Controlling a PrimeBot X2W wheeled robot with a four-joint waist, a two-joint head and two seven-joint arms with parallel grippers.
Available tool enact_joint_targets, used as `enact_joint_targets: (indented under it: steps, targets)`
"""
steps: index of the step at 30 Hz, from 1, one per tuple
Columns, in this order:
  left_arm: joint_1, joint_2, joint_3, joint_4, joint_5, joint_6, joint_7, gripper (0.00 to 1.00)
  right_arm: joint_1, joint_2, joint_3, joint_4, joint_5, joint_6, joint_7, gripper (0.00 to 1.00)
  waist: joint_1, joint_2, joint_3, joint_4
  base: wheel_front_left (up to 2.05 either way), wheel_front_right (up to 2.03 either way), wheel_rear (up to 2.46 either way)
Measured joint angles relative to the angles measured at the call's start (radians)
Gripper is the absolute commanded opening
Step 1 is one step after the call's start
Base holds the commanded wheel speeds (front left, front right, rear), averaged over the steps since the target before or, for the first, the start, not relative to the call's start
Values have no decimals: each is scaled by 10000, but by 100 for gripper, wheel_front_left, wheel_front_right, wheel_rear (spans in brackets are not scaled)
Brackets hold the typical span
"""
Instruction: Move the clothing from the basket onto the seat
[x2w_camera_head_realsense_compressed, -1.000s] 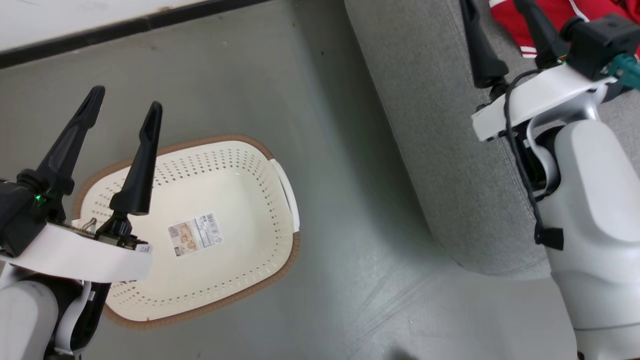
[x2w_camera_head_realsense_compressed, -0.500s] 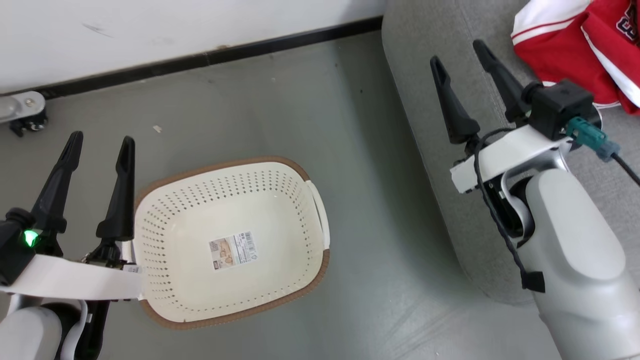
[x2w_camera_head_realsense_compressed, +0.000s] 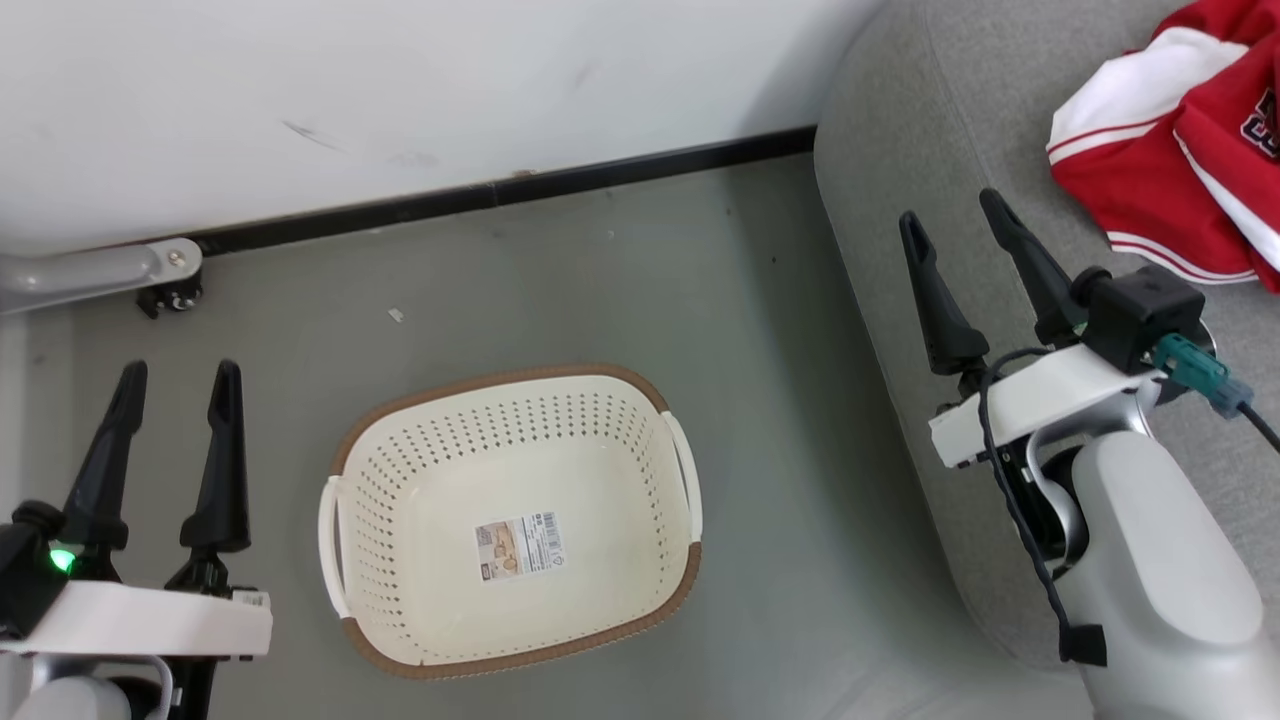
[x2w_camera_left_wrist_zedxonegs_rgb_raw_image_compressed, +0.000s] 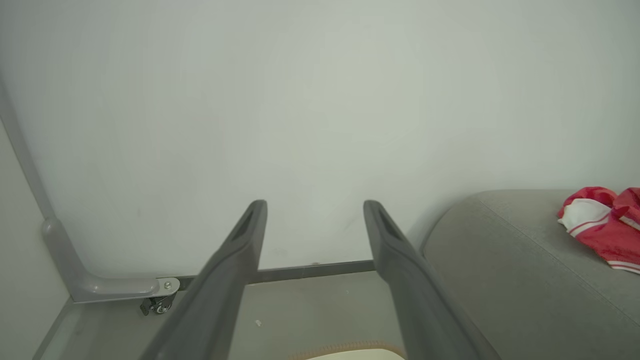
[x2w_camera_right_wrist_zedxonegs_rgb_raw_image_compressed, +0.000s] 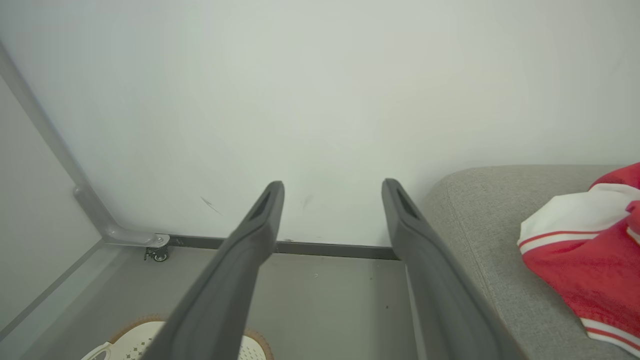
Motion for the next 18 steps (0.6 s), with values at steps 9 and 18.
enact_joint_targets:
  steps: [9,18]
  targets:
    - [511,-194,100,698,56,-257,-186,100,937,4,-267,-1283,119,0,-8,100,1,0,-655,378,0,0,0]
    - [854,-389,217,1338,272,-477,-272,100,2175,19,-702,-1896,-107,0,-8,100,0,0,-1350,729,0,0,0]
